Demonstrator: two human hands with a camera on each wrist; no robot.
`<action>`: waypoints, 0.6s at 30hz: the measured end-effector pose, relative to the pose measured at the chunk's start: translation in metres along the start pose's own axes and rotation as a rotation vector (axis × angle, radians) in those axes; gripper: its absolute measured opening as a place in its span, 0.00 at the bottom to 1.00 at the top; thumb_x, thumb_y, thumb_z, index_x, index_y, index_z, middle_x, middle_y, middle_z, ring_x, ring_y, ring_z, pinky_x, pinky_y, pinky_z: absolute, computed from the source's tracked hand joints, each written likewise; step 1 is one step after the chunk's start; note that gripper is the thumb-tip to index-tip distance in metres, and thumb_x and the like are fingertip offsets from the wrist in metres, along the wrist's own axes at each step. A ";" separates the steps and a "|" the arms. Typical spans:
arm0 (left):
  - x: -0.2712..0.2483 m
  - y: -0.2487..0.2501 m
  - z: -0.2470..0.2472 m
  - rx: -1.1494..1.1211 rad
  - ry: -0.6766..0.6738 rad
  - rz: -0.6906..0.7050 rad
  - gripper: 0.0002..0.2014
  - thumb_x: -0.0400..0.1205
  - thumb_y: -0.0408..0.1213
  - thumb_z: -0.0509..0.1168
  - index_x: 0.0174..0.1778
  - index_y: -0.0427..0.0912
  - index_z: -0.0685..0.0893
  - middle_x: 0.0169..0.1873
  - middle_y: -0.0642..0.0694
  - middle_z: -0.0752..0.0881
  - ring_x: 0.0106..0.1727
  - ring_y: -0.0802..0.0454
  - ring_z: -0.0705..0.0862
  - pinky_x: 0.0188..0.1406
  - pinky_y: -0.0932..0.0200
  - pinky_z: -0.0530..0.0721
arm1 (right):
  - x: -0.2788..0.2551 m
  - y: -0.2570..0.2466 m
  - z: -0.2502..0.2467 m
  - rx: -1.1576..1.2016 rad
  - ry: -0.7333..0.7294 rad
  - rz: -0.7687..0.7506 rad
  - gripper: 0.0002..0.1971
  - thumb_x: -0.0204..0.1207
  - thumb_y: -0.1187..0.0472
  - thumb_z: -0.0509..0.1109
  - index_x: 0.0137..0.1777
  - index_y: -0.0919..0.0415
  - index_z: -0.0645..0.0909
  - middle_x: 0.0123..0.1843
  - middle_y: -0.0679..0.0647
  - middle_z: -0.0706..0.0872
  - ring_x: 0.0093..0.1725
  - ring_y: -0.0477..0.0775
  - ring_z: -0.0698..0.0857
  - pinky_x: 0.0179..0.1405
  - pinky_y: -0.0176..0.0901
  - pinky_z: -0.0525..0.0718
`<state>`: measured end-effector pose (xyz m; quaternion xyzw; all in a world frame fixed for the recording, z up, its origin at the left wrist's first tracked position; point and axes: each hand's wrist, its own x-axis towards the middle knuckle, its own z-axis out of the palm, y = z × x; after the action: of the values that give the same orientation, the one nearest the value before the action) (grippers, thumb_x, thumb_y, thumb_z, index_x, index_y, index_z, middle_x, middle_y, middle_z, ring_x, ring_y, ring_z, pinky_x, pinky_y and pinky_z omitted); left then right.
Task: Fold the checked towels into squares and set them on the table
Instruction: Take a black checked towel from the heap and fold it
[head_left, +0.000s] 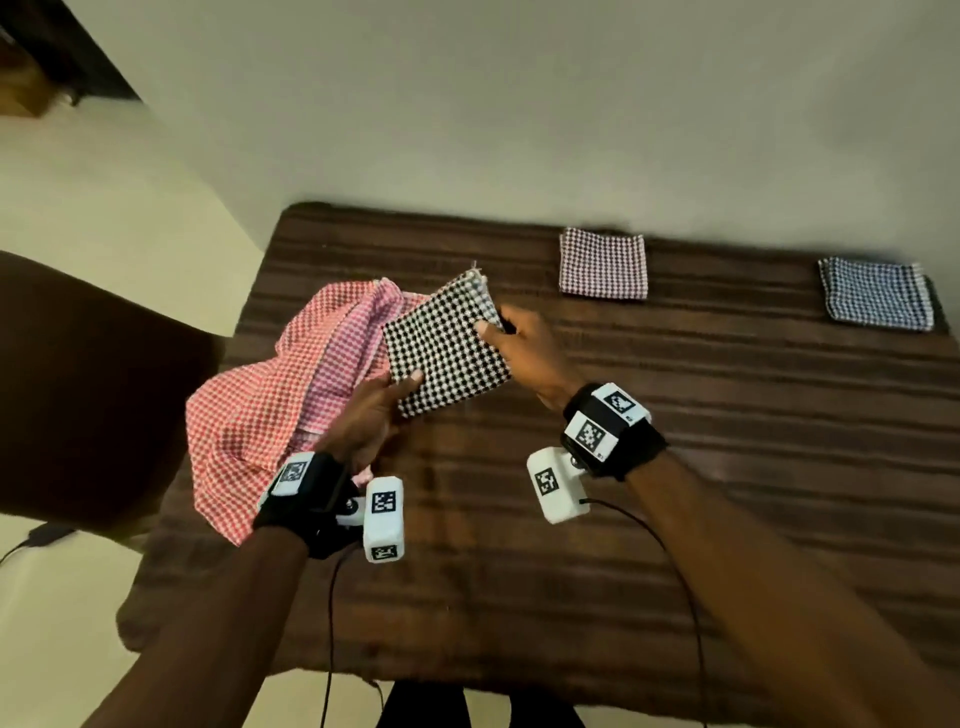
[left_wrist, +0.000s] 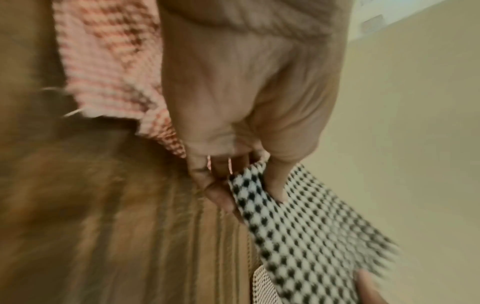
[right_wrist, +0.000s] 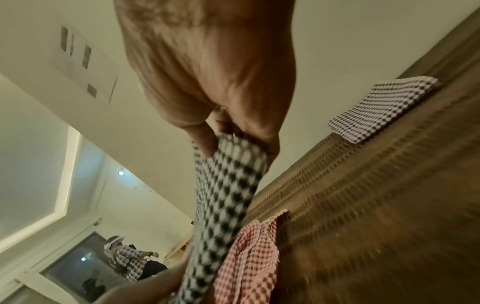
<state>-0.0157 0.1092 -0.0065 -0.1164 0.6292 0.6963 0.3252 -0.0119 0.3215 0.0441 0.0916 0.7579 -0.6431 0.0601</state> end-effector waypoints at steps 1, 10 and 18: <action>0.005 0.013 -0.010 0.070 0.064 0.066 0.17 0.83 0.37 0.66 0.66 0.34 0.81 0.61 0.38 0.87 0.59 0.44 0.86 0.52 0.52 0.86 | 0.013 0.000 0.006 -0.015 0.018 0.038 0.11 0.82 0.64 0.64 0.60 0.67 0.82 0.56 0.59 0.88 0.51 0.51 0.87 0.52 0.47 0.85; 0.102 0.143 -0.125 0.797 0.391 0.380 0.19 0.78 0.48 0.70 0.60 0.39 0.87 0.51 0.45 0.90 0.53 0.47 0.87 0.49 0.60 0.79 | 0.164 -0.019 0.095 -0.145 0.169 0.121 0.11 0.77 0.57 0.72 0.50 0.66 0.89 0.47 0.57 0.92 0.42 0.51 0.88 0.46 0.51 0.86; 0.204 0.171 -0.208 0.850 0.527 0.312 0.19 0.81 0.42 0.69 0.65 0.36 0.84 0.60 0.34 0.86 0.62 0.37 0.84 0.63 0.50 0.77 | 0.304 0.025 0.167 -0.241 0.145 0.167 0.12 0.73 0.62 0.72 0.41 0.74 0.85 0.41 0.72 0.88 0.36 0.54 0.82 0.39 0.68 0.86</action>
<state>-0.3250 -0.0258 -0.0238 -0.0503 0.9266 0.3666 0.0666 -0.3079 0.1793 -0.0711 0.1925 0.8216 -0.5321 0.0689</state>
